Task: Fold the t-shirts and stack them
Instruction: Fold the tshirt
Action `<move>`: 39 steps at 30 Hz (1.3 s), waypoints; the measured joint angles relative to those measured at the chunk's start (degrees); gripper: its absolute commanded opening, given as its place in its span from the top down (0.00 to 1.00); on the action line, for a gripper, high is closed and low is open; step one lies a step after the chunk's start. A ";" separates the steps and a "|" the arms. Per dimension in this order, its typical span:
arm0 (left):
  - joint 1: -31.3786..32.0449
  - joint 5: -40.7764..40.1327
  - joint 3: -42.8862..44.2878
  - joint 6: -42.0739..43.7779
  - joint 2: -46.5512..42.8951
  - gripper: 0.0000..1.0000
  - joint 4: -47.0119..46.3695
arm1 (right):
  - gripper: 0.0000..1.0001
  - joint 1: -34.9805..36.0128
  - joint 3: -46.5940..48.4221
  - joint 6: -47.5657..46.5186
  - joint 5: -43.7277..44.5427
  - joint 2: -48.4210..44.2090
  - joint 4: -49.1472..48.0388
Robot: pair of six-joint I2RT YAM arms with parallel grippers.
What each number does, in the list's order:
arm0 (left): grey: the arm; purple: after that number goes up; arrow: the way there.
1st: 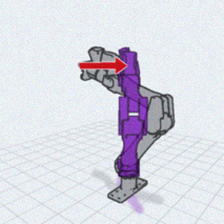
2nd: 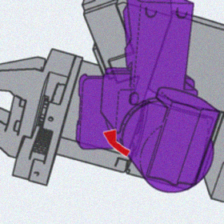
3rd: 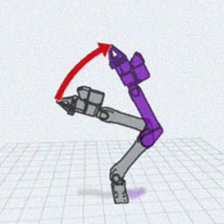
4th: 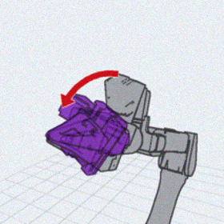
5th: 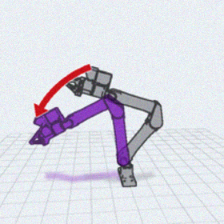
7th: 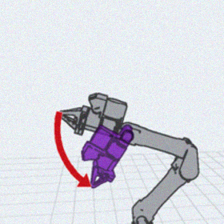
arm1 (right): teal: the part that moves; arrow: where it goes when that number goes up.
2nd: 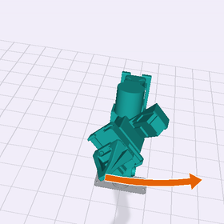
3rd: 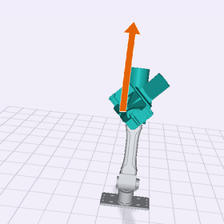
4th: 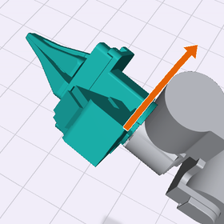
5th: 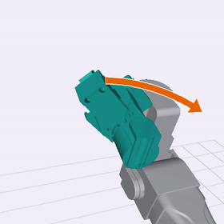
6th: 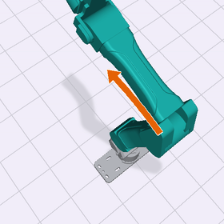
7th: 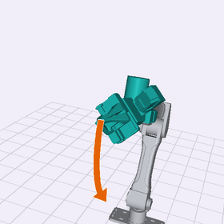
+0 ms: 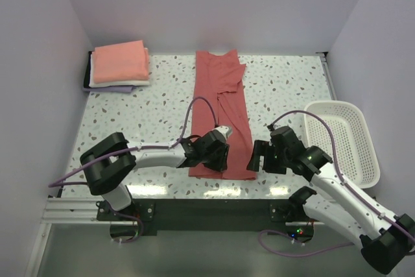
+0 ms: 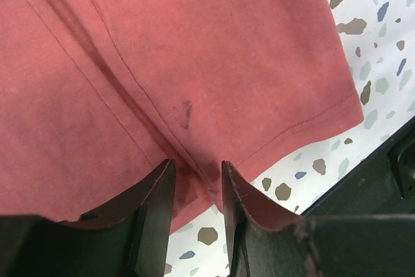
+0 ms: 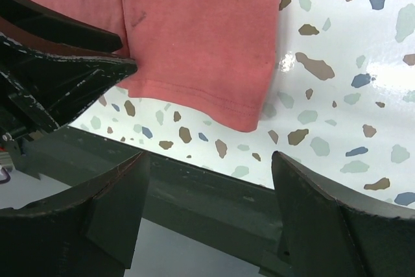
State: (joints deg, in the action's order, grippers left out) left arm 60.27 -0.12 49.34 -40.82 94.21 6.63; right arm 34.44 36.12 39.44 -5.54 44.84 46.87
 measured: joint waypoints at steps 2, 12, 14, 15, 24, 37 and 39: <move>0.37 -0.37 0.28 0.04 0.61 0.61 0.37 | 0.22 0.00 -0.02 -0.04 -0.02 0.57 -0.31; 1.79 -1.25 1.55 0.90 2.21 0.81 0.74 | 0.22 0.00 -0.13 -0.11 0.02 2.40 -1.90; 1.79 -1.53 1.57 1.01 2.16 0.89 0.74 | 0.22 0.00 -0.39 -0.13 0.04 2.51 -2.34; 1.79 -1.68 1.57 1.09 2.12 0.95 0.79 | 0.22 0.00 -0.63 -0.13 0.04 2.58 -2.62; 1.79 -2.10 -0.52 0.39 -3.67 1.00 0.61 | 0.21 0.00 -2.89 -0.09 0.50 3.65 -3.96; 2.12 -3.02 -6.73 -3.06 -6.82 1.00 -0.37 | 0.21 0.00 -5.53 0.00 1.51 6.27 -7.28; 2.12 -3.45 -7.08 -3.34 -6.82 1.00 -0.55 | 0.21 0.00 -5.79 0.00 1.51 6.45 -7.69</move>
State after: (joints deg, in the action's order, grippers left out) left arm 62.39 -3.57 42.26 -44.16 87.39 6.09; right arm 34.44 30.33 39.44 -4.03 51.29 39.18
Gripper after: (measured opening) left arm 0.015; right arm 0.786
